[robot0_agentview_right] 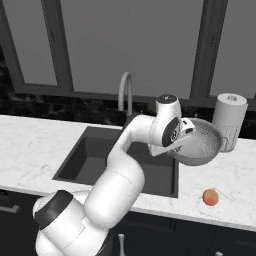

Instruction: Put the colander in the sink, put the peach in the colander, and turn on the sink faucet and pour water over the colander.

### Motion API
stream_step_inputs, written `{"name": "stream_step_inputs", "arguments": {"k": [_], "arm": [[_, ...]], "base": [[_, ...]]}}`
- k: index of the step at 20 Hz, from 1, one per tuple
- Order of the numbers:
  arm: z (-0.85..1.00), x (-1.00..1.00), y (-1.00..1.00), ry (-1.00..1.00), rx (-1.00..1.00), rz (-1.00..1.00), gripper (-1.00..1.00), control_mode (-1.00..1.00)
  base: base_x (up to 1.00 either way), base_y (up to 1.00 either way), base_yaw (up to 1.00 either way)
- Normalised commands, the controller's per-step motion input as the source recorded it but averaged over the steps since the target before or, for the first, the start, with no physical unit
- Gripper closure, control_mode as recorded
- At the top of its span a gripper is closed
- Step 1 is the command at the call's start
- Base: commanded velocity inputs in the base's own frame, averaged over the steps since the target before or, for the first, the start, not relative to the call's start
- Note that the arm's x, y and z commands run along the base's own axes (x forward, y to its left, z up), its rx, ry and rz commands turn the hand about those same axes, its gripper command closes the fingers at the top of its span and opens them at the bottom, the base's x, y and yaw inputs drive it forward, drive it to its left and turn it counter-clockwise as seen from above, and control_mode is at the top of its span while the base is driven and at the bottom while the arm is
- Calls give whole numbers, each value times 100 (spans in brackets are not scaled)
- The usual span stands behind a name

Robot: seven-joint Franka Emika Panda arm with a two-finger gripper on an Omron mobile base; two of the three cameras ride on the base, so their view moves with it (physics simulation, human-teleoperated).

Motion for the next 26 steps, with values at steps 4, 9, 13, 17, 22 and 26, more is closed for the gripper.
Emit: {"name": "stream_step_inputs", "arguments": {"k": [4,9,13,17,22,26], "arm": [[24,0,100,11,0,-9,100,-100],[0,0,100,0,0,-12,100,-100],[-12,-17,93,-4,1,-16,100,-100],[-28,-24,82,-2,1,-13,100,-100],[-21,-6,83,-6,1,-14,100,-100],[0,1,86,-14,-1,-12,100,-100]], "base": [[0,0,0],[0,0,0],[0,0,0],[0,0,0],[0,0,0],[0,0,0]]}}
